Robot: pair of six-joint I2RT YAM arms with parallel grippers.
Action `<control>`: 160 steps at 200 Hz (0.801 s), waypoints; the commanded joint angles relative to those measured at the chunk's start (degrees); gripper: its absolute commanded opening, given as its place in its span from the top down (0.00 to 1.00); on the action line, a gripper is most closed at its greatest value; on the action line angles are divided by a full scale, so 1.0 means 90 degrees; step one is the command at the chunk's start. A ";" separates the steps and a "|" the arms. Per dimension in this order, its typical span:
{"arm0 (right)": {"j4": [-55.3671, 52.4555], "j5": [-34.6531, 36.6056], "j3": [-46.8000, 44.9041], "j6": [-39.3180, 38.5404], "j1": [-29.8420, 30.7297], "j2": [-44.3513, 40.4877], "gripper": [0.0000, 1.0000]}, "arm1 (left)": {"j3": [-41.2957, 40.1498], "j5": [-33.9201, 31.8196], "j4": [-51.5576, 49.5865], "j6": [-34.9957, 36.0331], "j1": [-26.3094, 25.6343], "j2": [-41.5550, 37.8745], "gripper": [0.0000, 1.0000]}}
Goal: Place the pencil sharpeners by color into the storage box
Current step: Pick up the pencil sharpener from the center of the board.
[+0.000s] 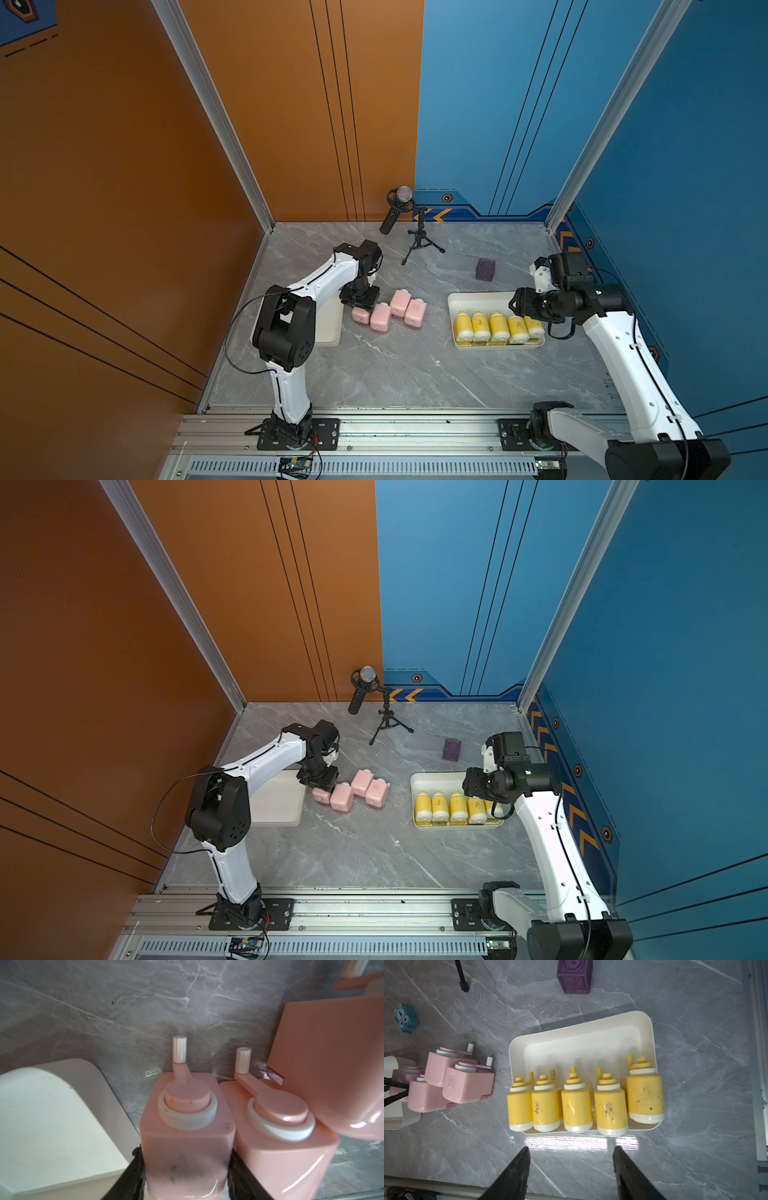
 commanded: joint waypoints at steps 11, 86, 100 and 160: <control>0.0002 -0.0154 0.0005 -0.0147 -0.0068 0.0023 0.35 | 0.0142 -0.0214 -0.0098 -0.0130 0.0046 0.0017 0.58; 0.0060 -0.0263 0.0040 -0.0254 -0.0088 0.0126 0.35 | 0.0204 -0.0116 -0.0163 -0.0235 0.0300 -0.1072 0.62; 0.0070 -0.0283 0.0036 -0.0259 -0.0097 0.0131 0.35 | 0.0203 -0.0113 -0.0257 -0.0223 0.0407 -0.1297 0.62; 0.0128 -0.0399 -0.0046 -0.0187 -0.0096 0.0044 0.35 | -0.0346 -0.0236 -0.0697 0.0037 0.1096 -0.2082 0.62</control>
